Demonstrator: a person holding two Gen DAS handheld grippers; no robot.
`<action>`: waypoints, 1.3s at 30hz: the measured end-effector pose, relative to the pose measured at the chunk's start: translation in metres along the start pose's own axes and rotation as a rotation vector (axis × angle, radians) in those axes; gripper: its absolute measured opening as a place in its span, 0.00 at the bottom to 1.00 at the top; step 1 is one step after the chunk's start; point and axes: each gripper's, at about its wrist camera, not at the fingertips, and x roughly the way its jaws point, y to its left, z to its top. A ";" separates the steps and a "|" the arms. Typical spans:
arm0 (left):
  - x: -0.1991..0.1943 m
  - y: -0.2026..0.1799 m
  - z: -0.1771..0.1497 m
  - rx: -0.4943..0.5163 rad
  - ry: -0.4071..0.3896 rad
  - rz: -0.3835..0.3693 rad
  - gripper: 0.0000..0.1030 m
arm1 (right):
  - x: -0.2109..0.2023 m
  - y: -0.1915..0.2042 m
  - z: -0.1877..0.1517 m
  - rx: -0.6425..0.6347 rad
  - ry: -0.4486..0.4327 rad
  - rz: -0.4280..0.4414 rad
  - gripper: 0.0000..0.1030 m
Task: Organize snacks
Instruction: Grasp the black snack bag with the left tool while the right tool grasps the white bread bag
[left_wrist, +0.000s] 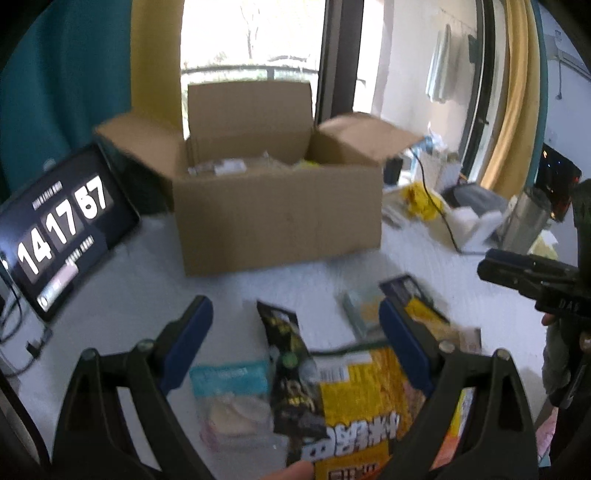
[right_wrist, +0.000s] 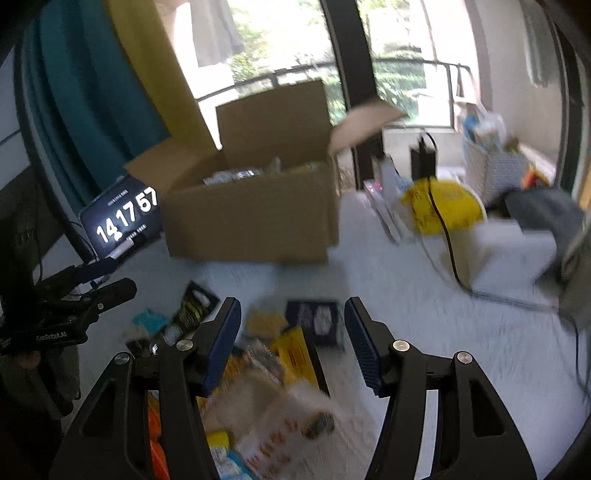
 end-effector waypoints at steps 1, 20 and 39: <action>0.004 -0.001 -0.007 0.000 0.019 -0.004 0.90 | 0.000 -0.003 -0.006 0.012 0.011 -0.002 0.60; 0.050 -0.005 -0.055 0.073 0.204 0.021 0.72 | 0.028 -0.021 -0.072 0.170 0.213 0.096 0.60; 0.034 -0.004 -0.039 0.078 0.145 0.009 0.32 | 0.001 -0.031 -0.040 0.107 0.063 0.016 0.01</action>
